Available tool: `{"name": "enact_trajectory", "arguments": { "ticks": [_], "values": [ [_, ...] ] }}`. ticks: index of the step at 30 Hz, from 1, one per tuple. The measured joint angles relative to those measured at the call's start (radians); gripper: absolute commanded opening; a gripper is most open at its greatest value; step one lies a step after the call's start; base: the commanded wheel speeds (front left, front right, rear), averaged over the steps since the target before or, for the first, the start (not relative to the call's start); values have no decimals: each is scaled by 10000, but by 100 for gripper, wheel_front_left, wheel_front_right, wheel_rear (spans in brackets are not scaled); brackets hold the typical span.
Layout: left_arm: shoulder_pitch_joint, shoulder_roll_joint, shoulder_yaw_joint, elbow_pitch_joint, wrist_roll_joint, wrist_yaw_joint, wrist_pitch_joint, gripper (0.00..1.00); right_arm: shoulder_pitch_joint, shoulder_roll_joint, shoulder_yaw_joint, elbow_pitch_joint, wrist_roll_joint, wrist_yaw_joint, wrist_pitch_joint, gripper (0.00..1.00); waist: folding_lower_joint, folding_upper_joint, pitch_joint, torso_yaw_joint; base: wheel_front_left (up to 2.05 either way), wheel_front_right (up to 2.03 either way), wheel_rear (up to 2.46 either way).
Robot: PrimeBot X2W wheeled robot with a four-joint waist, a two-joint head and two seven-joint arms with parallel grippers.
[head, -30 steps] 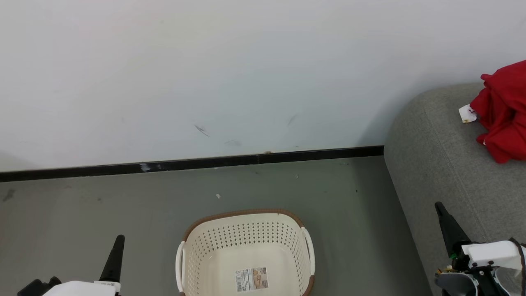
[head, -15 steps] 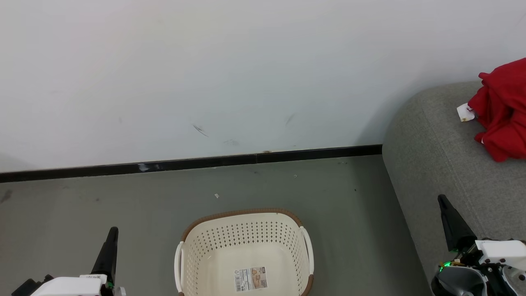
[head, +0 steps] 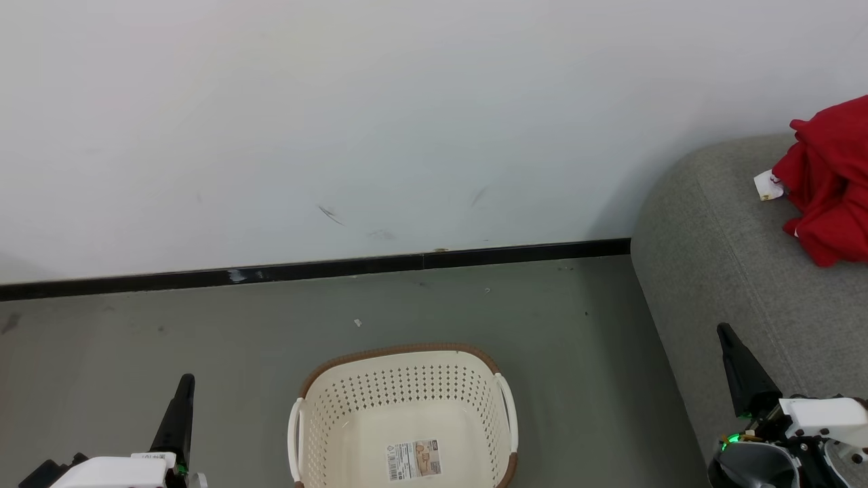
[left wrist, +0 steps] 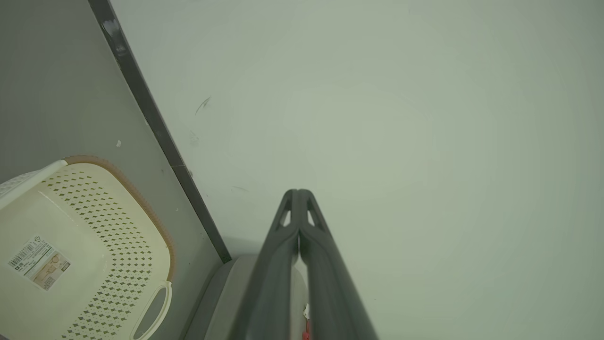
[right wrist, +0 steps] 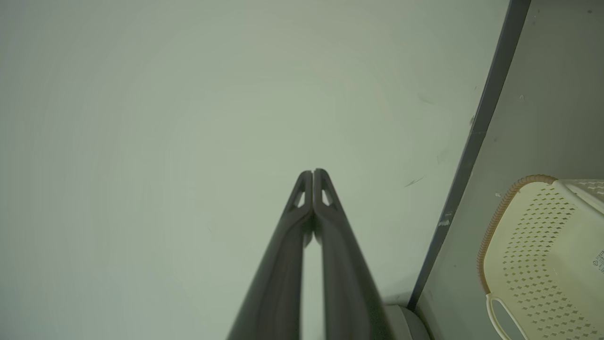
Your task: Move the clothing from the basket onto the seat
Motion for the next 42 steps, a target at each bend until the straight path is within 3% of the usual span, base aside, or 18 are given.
{"name": "enact_trajectory", "arguments": {
  "ticks": [42],
  "values": [
    [0, 0, 0, -2, -2, 0, 0, 0, 121, -2, 119, -151, 10, 0, -48, 0, -2, 0, 4, 1, 0, 0, 0]
  ]
}}
